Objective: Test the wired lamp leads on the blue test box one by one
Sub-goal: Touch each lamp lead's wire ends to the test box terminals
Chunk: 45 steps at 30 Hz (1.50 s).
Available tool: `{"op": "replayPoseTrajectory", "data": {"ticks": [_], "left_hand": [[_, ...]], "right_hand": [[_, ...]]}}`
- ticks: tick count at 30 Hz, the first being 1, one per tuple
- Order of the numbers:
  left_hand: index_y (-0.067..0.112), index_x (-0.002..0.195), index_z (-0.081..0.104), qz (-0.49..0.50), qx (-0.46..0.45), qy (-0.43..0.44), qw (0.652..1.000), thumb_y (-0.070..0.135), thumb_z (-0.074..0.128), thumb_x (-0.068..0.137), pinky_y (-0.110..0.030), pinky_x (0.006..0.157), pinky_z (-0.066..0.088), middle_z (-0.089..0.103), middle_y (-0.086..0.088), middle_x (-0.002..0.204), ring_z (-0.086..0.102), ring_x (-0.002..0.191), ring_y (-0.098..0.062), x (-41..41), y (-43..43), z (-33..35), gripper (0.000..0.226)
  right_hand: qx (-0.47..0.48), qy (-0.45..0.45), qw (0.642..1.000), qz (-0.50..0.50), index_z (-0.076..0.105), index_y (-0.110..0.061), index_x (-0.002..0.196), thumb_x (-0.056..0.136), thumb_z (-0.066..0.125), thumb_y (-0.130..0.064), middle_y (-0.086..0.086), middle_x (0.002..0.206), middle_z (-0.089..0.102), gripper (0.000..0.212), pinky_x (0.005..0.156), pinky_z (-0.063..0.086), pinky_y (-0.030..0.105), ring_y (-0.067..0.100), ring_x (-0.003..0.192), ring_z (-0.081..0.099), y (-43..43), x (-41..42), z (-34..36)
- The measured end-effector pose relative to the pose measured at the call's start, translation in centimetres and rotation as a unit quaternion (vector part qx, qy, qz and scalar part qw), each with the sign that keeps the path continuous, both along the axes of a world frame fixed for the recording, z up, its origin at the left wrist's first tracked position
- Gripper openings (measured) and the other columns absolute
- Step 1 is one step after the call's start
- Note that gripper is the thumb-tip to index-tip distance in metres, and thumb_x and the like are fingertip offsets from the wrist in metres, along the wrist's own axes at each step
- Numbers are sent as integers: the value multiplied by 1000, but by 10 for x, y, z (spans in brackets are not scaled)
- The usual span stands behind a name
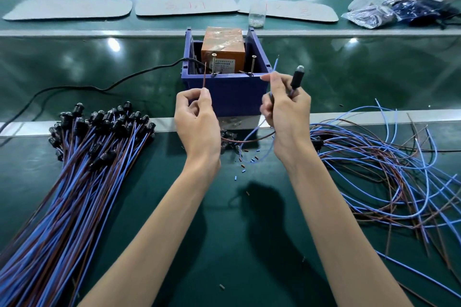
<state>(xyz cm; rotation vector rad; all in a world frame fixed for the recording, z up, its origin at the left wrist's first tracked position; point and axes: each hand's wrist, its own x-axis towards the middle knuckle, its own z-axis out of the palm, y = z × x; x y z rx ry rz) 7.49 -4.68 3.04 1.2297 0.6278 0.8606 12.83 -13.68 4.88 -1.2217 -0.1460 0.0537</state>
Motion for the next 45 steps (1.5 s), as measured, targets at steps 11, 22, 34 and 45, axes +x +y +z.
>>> {"op": "replayPoseTrajectory", "data": {"ticks": [11,22,34,45], "left_hand": [[27,87,50,-39,154,61,985,14,44,99,-30,54,48,60,11,52,56,37,-12,3,11,-1,18],[23,82,53,9,156,80,985,15,52,96,-31,55,54,66,9,54,65,44,-12,21,29,11,16],[21,77,61,2,95,66,993,16,59,94,-15,46,44,68,9,57,64,45,-9,25,34,6,18],[18,90,67,-25,95,57,994,17,58,95,-17,59,47,71,11,65,64,50,-6,22,33,7,10]], "right_hand": [[-47,53,994,-82,55,-16,77,86,42,6,-4,47,57,27,37,27,12,5,38,38,-11,16,-2],[-89,14,993,-77,63,-10,93,90,50,-2,-1,60,70,16,60,47,21,9,41,57,-1,28,-5],[-68,29,996,-56,66,-19,92,94,52,-6,-2,62,71,19,62,47,22,12,50,66,7,32,-16],[-63,25,998,4,68,-16,100,92,49,-2,-5,67,72,24,60,38,15,3,49,59,6,32,-11]]}}
